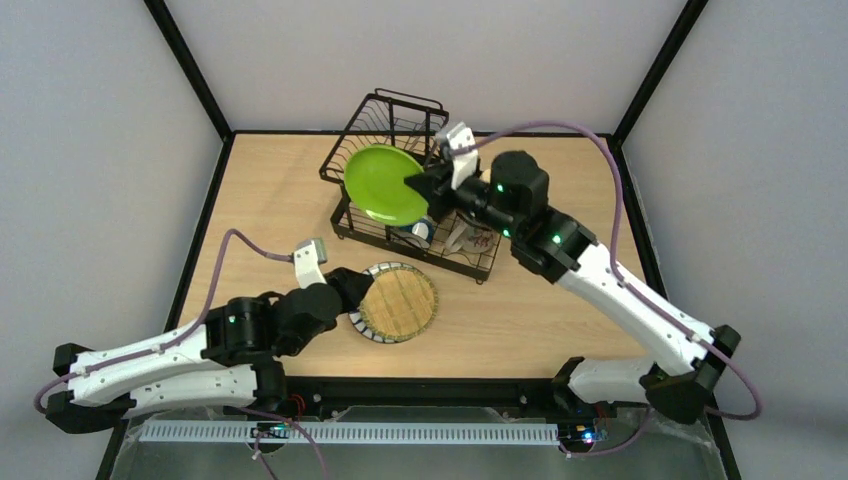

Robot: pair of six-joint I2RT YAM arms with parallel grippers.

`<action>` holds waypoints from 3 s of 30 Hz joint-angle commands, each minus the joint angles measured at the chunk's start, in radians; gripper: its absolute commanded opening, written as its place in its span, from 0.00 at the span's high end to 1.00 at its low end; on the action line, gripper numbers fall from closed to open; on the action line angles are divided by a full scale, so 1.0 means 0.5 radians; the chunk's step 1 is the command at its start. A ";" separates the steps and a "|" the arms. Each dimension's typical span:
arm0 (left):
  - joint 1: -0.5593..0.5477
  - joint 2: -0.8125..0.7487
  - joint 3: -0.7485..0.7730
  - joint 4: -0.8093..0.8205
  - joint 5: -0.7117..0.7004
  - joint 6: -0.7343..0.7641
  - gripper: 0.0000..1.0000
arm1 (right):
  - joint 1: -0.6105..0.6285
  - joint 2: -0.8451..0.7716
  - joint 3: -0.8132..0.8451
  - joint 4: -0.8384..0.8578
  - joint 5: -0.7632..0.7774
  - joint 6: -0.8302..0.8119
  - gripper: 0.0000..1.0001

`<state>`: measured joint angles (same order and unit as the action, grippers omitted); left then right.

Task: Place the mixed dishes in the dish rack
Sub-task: Pass from the left arm to the right, then insert the plate into the dish rack.

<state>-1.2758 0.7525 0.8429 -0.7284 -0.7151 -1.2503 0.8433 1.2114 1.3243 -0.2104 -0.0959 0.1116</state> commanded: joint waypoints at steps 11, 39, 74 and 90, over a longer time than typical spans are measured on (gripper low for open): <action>-0.004 -0.193 0.065 -0.217 -0.029 0.480 0.17 | -0.333 0.815 0.875 0.179 0.201 -0.682 1.00; 0.226 -0.254 -0.300 0.297 -0.021 0.829 0.14 | -0.670 1.719 1.486 0.611 -0.443 -1.284 1.00; 0.271 -0.234 -0.489 0.601 -0.064 0.869 0.13 | -0.893 1.882 1.374 0.585 -1.079 -1.154 1.00; 0.337 -0.264 -0.531 0.631 -0.039 0.914 0.09 | -0.892 1.975 1.382 0.645 -1.076 -1.067 0.79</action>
<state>-1.1164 0.6312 0.5987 -0.4362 -0.7219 -0.8112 0.3996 2.1647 2.0117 0.0654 -0.6373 -0.4339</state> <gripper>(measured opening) 0.897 0.130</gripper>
